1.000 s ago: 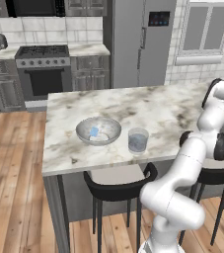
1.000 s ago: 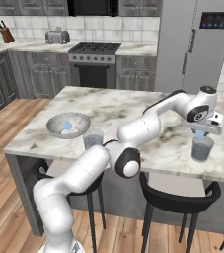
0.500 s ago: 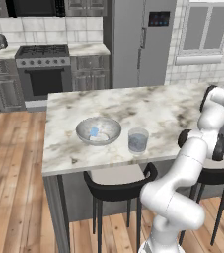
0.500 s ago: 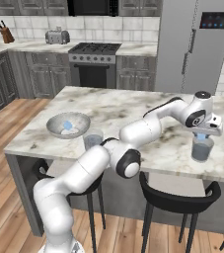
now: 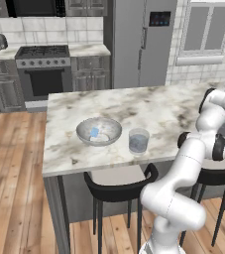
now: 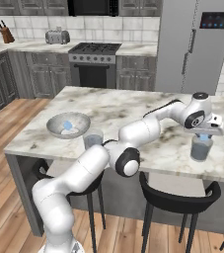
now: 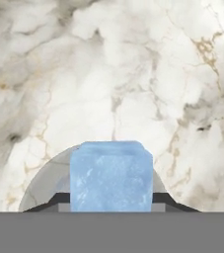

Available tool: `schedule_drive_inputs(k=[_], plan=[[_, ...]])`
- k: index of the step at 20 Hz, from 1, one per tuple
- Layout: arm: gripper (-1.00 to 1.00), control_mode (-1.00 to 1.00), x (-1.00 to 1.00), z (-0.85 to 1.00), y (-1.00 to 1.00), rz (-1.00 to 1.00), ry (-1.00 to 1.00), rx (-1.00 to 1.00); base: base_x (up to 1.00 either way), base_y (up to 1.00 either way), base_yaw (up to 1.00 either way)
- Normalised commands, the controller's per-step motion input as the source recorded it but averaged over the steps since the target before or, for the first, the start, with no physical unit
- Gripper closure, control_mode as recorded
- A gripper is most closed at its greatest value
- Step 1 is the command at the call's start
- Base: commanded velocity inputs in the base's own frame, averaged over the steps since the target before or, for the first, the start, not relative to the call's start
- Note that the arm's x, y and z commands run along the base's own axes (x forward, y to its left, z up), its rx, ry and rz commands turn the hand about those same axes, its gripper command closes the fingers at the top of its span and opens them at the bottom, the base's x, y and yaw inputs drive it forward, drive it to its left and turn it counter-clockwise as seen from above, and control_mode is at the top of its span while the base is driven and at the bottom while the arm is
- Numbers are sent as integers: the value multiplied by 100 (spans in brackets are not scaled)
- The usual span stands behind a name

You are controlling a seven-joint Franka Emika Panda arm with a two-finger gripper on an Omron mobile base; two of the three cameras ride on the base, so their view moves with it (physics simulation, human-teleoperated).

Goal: There are four ice cubes in the ice bowl. Place two ice cubes in each glass of water.

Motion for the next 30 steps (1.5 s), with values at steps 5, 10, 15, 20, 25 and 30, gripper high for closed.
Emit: schedule_drive_inputs(k=[5, 10, 15, 20, 25, 30], plan=[[-100, -100, -7, 49, -3, 0, 15, 16, 0, 0, 0], [-100, -100, -12, 46, 0, 0, 13, 18, 0, 0, 0], [-100, -100, -13, 35, 0, 0, 9, 16, 0, 0, 0], [-100, -100, 0, 70, 3, 0, 5, 11, 0, 0, 0], [-100, -100, -43, 54, 57, 0, 3, 6, 0, 0, 0], [-100, -100, -61, 0, 99, 0, 4, 4, 0, 0, 0]])
